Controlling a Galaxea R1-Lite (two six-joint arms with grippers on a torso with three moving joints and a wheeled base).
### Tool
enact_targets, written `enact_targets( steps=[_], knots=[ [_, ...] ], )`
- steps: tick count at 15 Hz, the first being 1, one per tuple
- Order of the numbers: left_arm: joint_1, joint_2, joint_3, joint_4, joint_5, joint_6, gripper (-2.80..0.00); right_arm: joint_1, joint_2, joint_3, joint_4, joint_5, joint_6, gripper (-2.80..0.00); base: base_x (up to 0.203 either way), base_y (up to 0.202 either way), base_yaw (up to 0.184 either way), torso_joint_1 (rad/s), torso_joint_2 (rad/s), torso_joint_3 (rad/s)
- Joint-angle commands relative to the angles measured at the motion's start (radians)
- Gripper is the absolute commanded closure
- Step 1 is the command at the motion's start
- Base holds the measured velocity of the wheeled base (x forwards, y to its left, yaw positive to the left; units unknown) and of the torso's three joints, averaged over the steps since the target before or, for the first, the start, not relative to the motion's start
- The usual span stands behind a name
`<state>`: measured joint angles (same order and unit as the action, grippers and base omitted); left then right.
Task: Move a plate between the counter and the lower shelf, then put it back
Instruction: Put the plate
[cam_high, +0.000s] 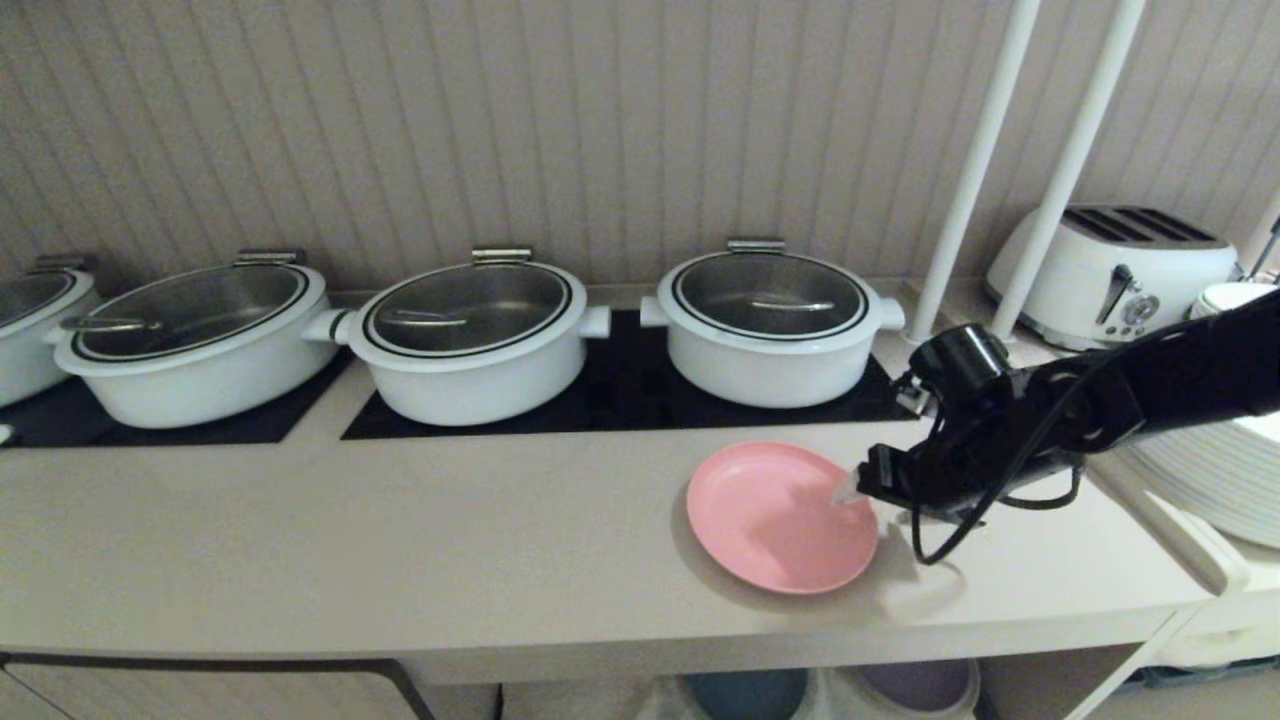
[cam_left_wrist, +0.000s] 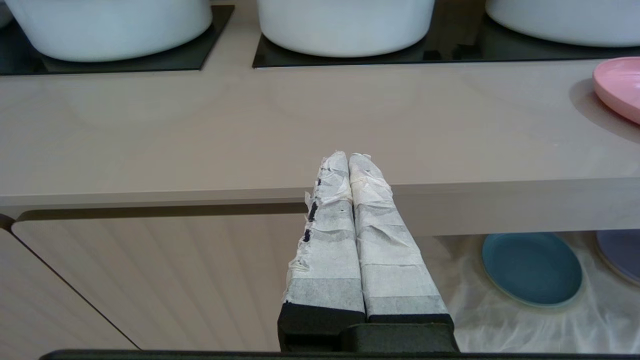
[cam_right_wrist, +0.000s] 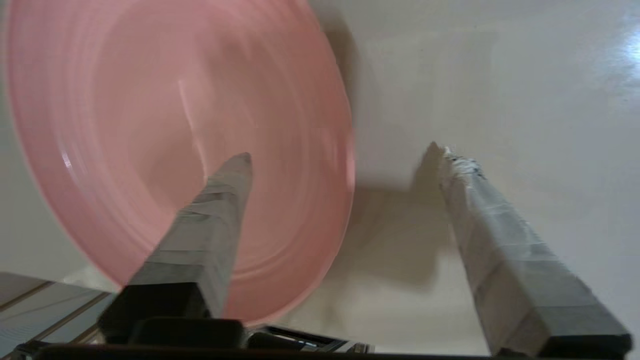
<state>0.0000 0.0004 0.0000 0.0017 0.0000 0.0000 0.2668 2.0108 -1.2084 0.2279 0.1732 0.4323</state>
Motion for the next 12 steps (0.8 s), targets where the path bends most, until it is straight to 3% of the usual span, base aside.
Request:
enact_targets(
  steps=[1,10,11,12],
  knots=[
    [0.0,0.0,0.0,0.0,0.0,0.0,0.0,0.002,-0.028,0.003,0.003,0.002,0.003,-2.8,0.0,0.0,0.0,0.0,0.0,0.0],
    [0.0,0.0,0.0,0.0,0.0,0.0,0.0,0.002,-0.191,0.116,0.004,0.001,0.0,-2.8,0.0,0.0,0.0,0.0,0.0,0.0],
    [0.0,0.0,0.0,0.0,0.0,0.0,0.0,0.002,-0.219,0.137,0.003,0.0,0.0,0.0,0.0,0.0,0.0,0.0,0.0,0.0],
    [0.0,0.0,0.0,0.0,0.0,0.0,0.0,0.002,-0.248,0.16,0.003,0.0,-0.002,0.0,0.0,0.0,0.0,0.0,0.0,0.0]
  ],
)
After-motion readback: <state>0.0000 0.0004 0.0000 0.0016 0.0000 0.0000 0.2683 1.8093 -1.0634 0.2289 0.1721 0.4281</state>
